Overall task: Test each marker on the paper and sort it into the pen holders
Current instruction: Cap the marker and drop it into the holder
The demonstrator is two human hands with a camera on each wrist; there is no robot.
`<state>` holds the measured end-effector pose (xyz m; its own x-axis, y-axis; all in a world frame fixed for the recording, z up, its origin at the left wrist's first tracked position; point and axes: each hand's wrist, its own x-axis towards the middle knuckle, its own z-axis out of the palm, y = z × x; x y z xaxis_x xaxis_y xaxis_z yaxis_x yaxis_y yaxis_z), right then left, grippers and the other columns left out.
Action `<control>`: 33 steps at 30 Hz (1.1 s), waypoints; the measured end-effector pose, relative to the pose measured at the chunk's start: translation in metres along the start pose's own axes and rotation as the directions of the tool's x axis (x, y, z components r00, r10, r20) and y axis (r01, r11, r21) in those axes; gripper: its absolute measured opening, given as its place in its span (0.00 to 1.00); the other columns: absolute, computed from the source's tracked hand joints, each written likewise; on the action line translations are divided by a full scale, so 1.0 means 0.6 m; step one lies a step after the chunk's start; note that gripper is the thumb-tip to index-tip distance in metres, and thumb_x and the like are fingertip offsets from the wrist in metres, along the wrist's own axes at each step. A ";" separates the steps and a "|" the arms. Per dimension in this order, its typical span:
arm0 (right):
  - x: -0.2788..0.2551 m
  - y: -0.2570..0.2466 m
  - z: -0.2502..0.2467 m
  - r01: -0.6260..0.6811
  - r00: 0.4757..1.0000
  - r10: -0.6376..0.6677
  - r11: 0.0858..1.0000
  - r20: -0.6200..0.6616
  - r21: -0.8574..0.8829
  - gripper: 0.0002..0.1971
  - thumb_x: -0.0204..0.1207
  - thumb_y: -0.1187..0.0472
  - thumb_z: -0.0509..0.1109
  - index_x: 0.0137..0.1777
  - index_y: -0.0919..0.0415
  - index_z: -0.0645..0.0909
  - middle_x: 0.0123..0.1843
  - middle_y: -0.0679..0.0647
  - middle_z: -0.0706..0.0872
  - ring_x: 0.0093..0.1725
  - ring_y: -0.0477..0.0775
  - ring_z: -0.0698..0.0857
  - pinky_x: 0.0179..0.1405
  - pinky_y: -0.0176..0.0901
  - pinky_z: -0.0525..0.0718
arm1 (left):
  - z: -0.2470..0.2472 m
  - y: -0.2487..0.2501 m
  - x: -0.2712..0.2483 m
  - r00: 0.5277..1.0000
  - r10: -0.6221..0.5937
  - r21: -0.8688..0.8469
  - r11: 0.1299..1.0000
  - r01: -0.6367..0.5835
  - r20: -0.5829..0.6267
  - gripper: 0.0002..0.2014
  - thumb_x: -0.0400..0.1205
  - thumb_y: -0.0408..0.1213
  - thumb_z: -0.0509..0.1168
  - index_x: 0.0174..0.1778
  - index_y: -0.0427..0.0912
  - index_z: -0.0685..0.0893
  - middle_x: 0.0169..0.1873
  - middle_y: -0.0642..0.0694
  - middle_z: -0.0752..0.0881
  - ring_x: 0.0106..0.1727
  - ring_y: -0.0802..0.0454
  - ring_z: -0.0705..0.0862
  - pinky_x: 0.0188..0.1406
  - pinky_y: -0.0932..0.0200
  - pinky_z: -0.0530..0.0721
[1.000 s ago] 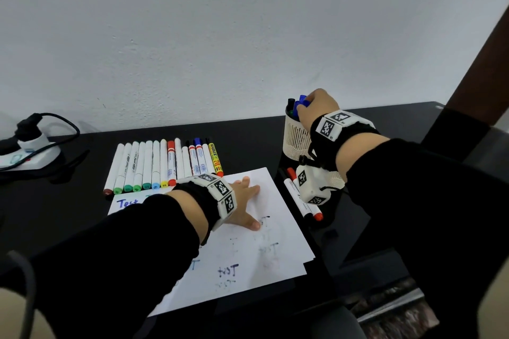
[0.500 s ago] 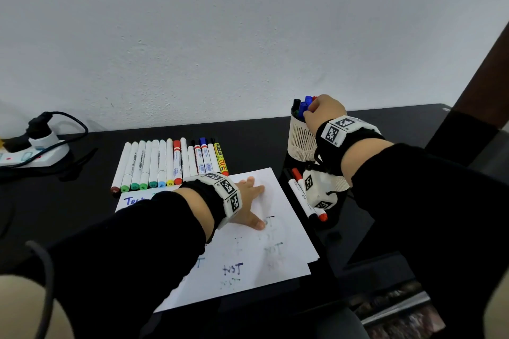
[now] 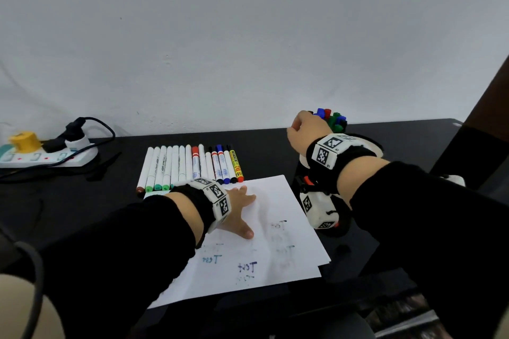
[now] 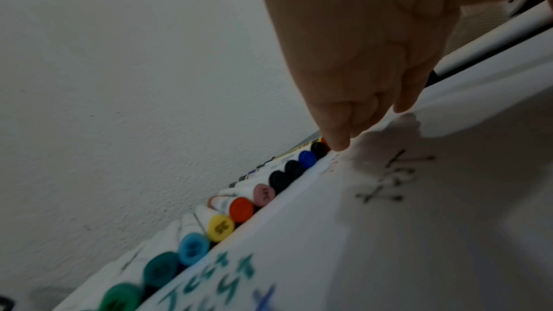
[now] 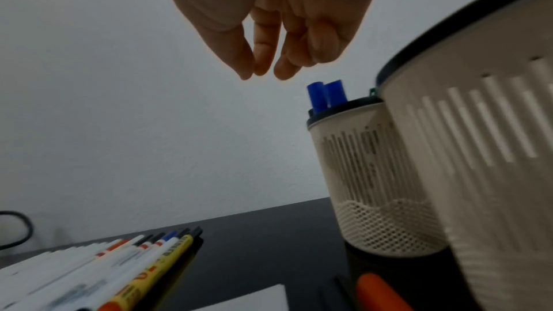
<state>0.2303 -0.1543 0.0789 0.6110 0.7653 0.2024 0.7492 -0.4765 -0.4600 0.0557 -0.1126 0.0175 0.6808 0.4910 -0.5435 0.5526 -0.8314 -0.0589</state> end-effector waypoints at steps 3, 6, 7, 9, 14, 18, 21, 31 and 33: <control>-0.003 -0.028 0.018 0.037 0.994 -0.031 0.998 0.107 -0.056 0.06 0.82 0.57 0.59 0.54 0.58 0.74 0.54 0.55 0.82 0.49 0.56 0.80 0.46 0.44 0.78 | 0.013 -0.021 -0.014 1.000 -0.011 -0.021 1.000 0.012 0.013 0.46 0.78 0.59 0.63 0.83 0.51 0.40 0.82 0.49 0.38 0.83 0.50 0.44 0.80 0.45 0.48; -0.001 -0.056 0.044 0.054 0.979 -0.031 0.993 0.202 -0.108 0.12 0.82 0.58 0.60 0.61 0.60 0.76 0.57 0.56 0.82 0.55 0.57 0.81 0.48 0.44 0.77 | 0.025 -0.047 -0.028 0.999 -0.026 -0.038 0.999 0.027 0.019 0.47 0.78 0.58 0.65 0.83 0.51 0.40 0.82 0.50 0.38 0.83 0.50 0.44 0.80 0.45 0.48; 0.000 -0.065 0.054 0.056 0.974 -0.029 0.992 0.227 -0.114 0.13 0.82 0.58 0.61 0.63 0.61 0.76 0.59 0.57 0.83 0.57 0.58 0.81 0.49 0.44 0.77 | 0.028 -0.055 -0.032 0.999 -0.030 -0.048 0.998 0.031 0.022 0.47 0.77 0.57 0.65 0.83 0.51 0.40 0.82 0.50 0.38 0.83 0.50 0.44 0.80 0.45 0.48; 0.003 -0.079 0.075 0.067 0.964 -0.027 0.988 0.266 -0.142 0.14 0.82 0.58 0.63 0.64 0.62 0.77 0.60 0.58 0.84 0.59 0.58 0.82 0.49 0.44 0.78 | 0.035 -0.070 -0.038 0.999 -0.040 -0.072 0.997 0.041 0.025 0.48 0.77 0.57 0.66 0.83 0.52 0.40 0.82 0.50 0.37 0.83 0.50 0.44 0.80 0.44 0.48; 0.015 -0.094 0.132 0.056 0.936 0.019 0.978 0.351 -0.202 0.12 0.80 0.60 0.65 0.60 0.63 0.81 0.56 0.57 0.86 0.56 0.58 0.85 0.53 0.46 0.82 | 0.049 -0.086 -0.043 1.000 -0.027 -0.101 0.995 0.028 0.014 0.48 0.77 0.57 0.65 0.82 0.51 0.39 0.82 0.50 0.36 0.83 0.50 0.42 0.79 0.43 0.47; 0.032 -0.097 0.182 0.036 0.898 0.088 0.962 0.432 -0.271 0.07 0.76 0.57 0.67 0.45 0.61 0.81 0.41 0.54 0.85 0.47 0.57 0.87 0.50 0.48 0.85 | 0.050 -0.089 -0.039 1.000 -0.014 -0.100 0.995 0.016 0.018 0.47 0.78 0.56 0.65 0.82 0.51 0.39 0.82 0.49 0.35 0.83 0.50 0.41 0.79 0.43 0.49; 0.043 -0.099 0.206 0.035 0.886 0.133 0.936 0.444 -0.351 0.08 0.74 0.55 0.67 0.39 0.59 0.78 0.36 0.54 0.82 0.43 0.58 0.85 0.51 0.49 0.85 | 0.049 -0.089 -0.038 0.999 -0.011 -0.108 0.994 0.014 0.030 0.47 0.78 0.56 0.65 0.82 0.51 0.38 0.82 0.50 0.35 0.83 0.50 0.41 0.79 0.42 0.49; 0.042 -0.106 0.200 0.026 0.870 0.188 0.906 0.456 -0.423 0.13 0.75 0.55 0.70 0.34 0.60 0.72 0.36 0.56 0.79 0.49 0.58 0.84 0.58 0.48 0.84 | 0.053 -0.091 -0.035 1.000 0.001 -0.115 0.993 0.001 0.017 0.48 0.78 0.55 0.65 0.82 0.51 0.38 0.82 0.48 0.35 0.83 0.49 0.41 0.79 0.43 0.49; 0.038 -0.105 0.198 0.013 0.871 0.196 0.907 0.451 -0.420 0.13 0.75 0.55 0.70 0.34 0.60 0.72 0.35 0.55 0.79 0.47 0.57 0.83 0.56 0.46 0.84 | 0.053 -0.091 -0.036 1.000 -0.001 -0.116 0.993 0.003 0.017 0.47 0.78 0.55 0.65 0.82 0.51 0.38 0.82 0.48 0.35 0.83 0.49 0.41 0.79 0.42 0.49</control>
<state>0.1667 -0.0553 0.0098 0.5636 0.7680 -0.3041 0.7953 -0.6040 -0.0515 -0.0047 -0.0861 0.0059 0.6722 0.4875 -0.5572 0.6066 -0.7942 0.0369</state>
